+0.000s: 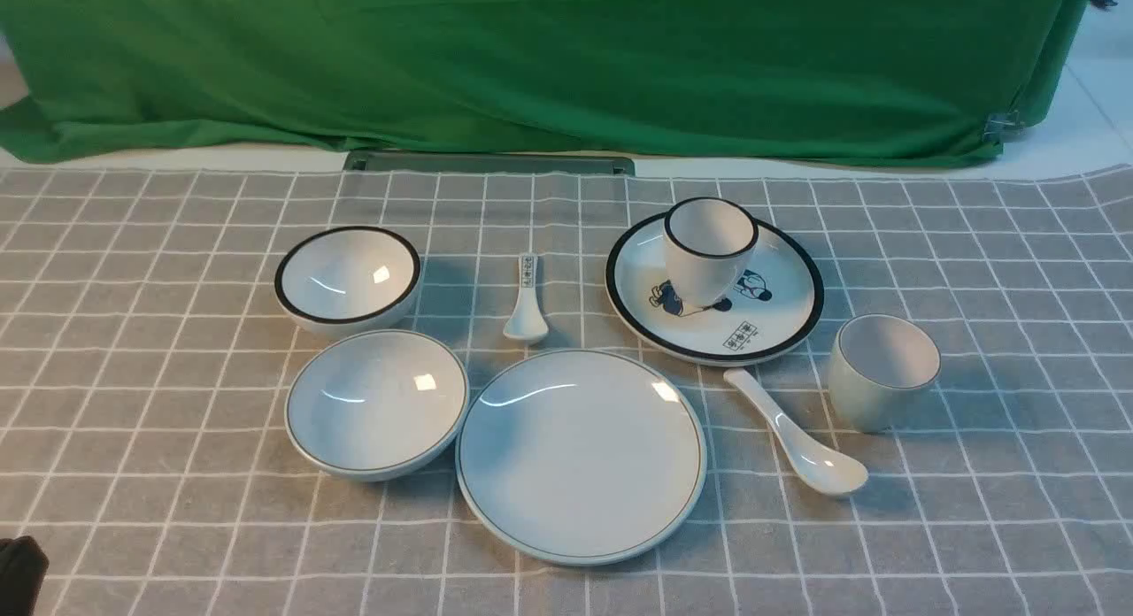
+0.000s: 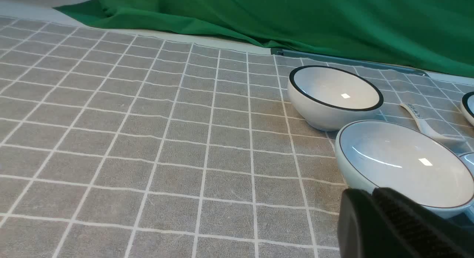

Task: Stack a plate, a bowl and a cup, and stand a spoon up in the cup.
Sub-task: Use the left arm to grab a blue rice bowl

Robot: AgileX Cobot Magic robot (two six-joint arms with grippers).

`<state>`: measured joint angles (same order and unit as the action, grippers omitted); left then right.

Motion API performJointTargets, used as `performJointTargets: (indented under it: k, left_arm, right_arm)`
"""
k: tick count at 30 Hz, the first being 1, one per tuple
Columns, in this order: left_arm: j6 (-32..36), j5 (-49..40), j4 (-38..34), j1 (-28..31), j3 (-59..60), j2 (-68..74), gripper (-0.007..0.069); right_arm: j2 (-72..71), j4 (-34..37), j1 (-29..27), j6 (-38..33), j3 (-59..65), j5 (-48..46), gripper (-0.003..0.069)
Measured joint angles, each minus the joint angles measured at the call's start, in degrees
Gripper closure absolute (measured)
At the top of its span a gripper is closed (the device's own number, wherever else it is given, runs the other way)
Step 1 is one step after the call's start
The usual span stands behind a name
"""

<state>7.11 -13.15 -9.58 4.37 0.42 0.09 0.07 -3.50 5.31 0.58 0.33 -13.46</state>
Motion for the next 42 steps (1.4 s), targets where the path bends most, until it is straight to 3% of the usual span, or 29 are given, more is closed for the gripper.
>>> performJointTargets:
  k: [29,31,32,33,34,36,39,42]
  left_arm:
    - [-0.01,1.08,-0.49,0.00,0.00,0.00,0.0611]
    - [-0.88,3.03,-3.48,0.00,0.00,0.00,0.0611]
    - [-3.40,6.28,-10.11,0.00,0.00,0.00,0.0611]
    - [-3.75,6.70,-11.05,0.00,0.00,0.00,0.0611]
    - [-6.67,10.01,-18.60,0.00,0.00,0.00,0.0611]
    - [-9.39,13.15,-25.68,0.00,0.00,0.00,0.0611]
    - [-10.93,15.12,-27.63,0.00,0.00,0.00,0.0611]
    - [-11.88,8.43,-28.26,-0.05,-2.09,-0.05,0.0611]
  right_arm:
    - [-0.07,0.00,0.00,0.00,0.00,0.00,0.0417]
    - [-0.07,0.00,0.00,0.00,0.00,0.00,0.0417]
    - [-0.07,0.00,0.00,0.00,0.00,0.00,0.0417]
    - [-0.07,0.00,0.00,0.00,0.00,0.00,0.0417]
    - [-0.07,0.00,0.00,0.00,0.00,0.00,0.0417]
    - [-0.07,0.00,0.00,0.00,0.00,0.00,0.0417]
    - [-0.07,0.00,0.00,0.00,0.00,0.00,0.0417]
    - [-0.07,0.00,0.00,0.00,0.00,0.00,0.0417]
